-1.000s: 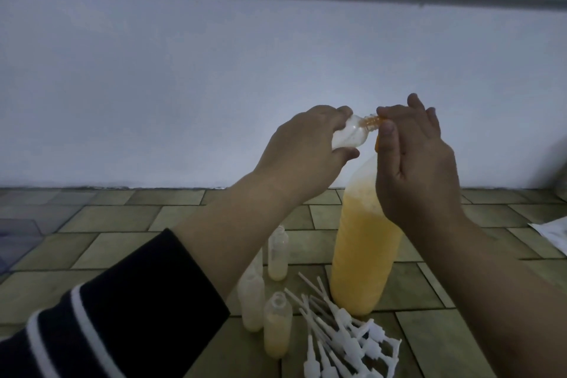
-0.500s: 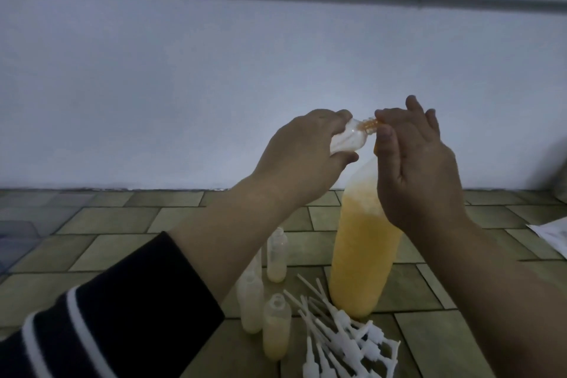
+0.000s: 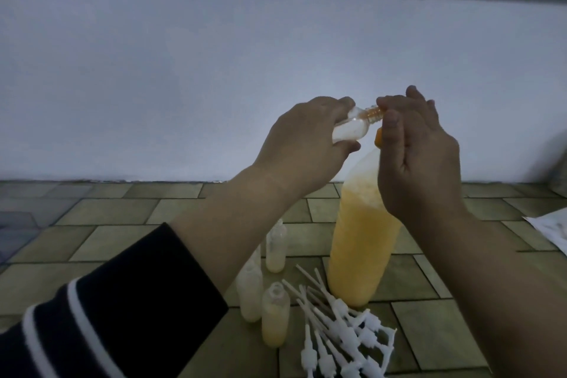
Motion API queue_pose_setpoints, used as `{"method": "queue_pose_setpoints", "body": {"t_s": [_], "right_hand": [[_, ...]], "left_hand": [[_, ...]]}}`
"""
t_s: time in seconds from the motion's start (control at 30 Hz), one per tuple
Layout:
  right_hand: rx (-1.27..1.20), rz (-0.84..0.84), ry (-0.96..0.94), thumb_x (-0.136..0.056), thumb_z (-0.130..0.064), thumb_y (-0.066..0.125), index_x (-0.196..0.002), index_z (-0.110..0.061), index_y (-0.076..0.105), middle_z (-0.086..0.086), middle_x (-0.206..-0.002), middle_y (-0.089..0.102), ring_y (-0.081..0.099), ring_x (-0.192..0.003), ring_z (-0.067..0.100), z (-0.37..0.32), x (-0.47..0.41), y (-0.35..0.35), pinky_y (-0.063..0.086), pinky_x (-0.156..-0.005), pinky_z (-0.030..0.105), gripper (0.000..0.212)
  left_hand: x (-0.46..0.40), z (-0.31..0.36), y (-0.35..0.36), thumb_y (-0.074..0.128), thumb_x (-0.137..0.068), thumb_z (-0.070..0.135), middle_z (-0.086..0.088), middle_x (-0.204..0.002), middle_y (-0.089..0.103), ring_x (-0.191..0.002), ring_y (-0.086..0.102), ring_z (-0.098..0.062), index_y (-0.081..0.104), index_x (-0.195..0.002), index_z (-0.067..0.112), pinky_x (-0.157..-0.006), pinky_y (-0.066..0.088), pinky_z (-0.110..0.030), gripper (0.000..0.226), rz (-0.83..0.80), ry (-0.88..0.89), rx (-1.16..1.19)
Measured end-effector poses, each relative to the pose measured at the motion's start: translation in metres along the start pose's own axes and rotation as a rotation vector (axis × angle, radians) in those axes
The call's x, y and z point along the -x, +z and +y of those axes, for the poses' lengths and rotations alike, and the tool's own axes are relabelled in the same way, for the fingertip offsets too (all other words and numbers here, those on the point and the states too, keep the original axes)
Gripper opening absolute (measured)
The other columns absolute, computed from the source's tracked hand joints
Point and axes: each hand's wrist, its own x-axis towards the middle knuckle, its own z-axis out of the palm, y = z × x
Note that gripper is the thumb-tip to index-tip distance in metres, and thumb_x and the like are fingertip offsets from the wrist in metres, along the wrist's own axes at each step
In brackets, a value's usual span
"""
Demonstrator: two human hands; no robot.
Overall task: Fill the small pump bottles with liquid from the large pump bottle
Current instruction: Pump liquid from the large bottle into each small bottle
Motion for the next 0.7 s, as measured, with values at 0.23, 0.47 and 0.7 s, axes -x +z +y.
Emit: {"method": "queue_pose_setpoints", "body": {"t_s": [0.23, 0.47, 0.7], "right_hand": [[0.054, -0.082, -0.033, -0.097, -0.047, 0.013, -0.124, -0.011, 0.056, 0.005, -0.13, 0.056, 0.033, -0.137, 0.021, -0.006, -0.006, -0.009, 0.017, -0.109, 0.024, 0.062], [-0.026, 0.032, 0.011, -0.101, -0.031, 0.024, -0.12, -0.007, 0.06, 0.008, -0.125, 0.059, 0.041, -0.132, 0.024, -0.005, 0.0, -0.007, 0.024, -0.111, 0.028, 0.047], [-0.052, -0.018, -0.026, -0.102, -0.027, 0.025, -0.117, -0.006, 0.06, 0.007, -0.115, 0.061, 0.047, -0.125, 0.029, -0.01, -0.001, -0.007, 0.035, -0.106, 0.045, 0.043]], "left_hand": [[-0.006, -0.001, -0.012, 0.063, -0.085, 0.039, 0.006, -0.118, 0.059, -0.094, 0.054, -0.014, 0.053, -0.121, 0.024, -0.076, 0.041, -0.026, 0.04, -0.033, -0.009, -0.053], [-0.005, 0.001, -0.004, 0.064, -0.084, 0.04, 0.005, -0.118, 0.06, -0.095, 0.054, -0.013, 0.053, -0.127, 0.024, -0.08, 0.042, -0.026, 0.046, -0.006, 0.006, -0.009], [-0.004, -0.005, -0.008, 0.065, -0.083, 0.039, 0.004, -0.109, 0.061, -0.086, 0.05, -0.013, 0.058, -0.111, 0.022, -0.072, 0.037, -0.024, 0.034, -0.009, -0.018, -0.018]]}}
